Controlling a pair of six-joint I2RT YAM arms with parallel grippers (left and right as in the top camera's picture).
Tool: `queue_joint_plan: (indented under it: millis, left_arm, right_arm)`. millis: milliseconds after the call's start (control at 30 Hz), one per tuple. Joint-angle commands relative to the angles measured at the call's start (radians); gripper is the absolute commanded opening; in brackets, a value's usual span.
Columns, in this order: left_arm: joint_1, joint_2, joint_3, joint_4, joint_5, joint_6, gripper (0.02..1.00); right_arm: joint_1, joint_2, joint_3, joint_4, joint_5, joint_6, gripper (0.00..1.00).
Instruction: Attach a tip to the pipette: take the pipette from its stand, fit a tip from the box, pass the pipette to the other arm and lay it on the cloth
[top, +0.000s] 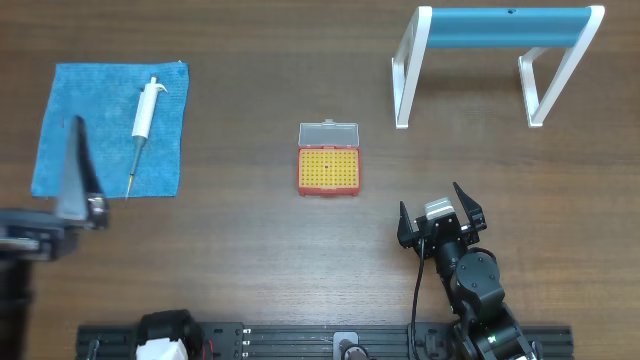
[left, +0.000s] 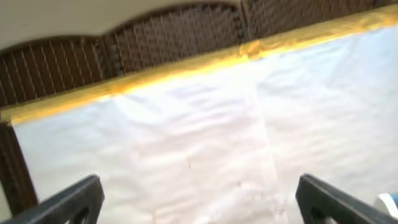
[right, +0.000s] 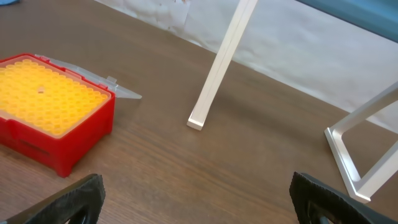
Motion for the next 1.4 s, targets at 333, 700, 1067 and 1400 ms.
queue_joint_plan:
  millis: [333, 700, 1067, 1400]
  left_arm:
    - [-0.036, -0.338, -0.926, 0.762, -0.054, -0.140, 0.998]
    - [-0.129, -0.488, -1.221, 0.866, -0.176, -0.174, 0.998]
    - [-0.134, -0.655, -1.447, 0.831, -0.218, -0.314, 0.998]
    - [-0.183, -0.655, -1.447, 0.507, -0.249, -0.331, 0.998]
  right_arm:
    - [0.005, -0.008, -0.006, 0.001, 0.006, 0.019, 0.972]
    - [0.005, -0.008, -0.006, 0.001, 0.006, 0.019, 0.974]
    - [0.005, -0.008, -0.006, 0.001, 0.006, 0.019, 0.974]
    - [0.005, -0.008, -0.006, 0.001, 0.006, 0.019, 0.974]
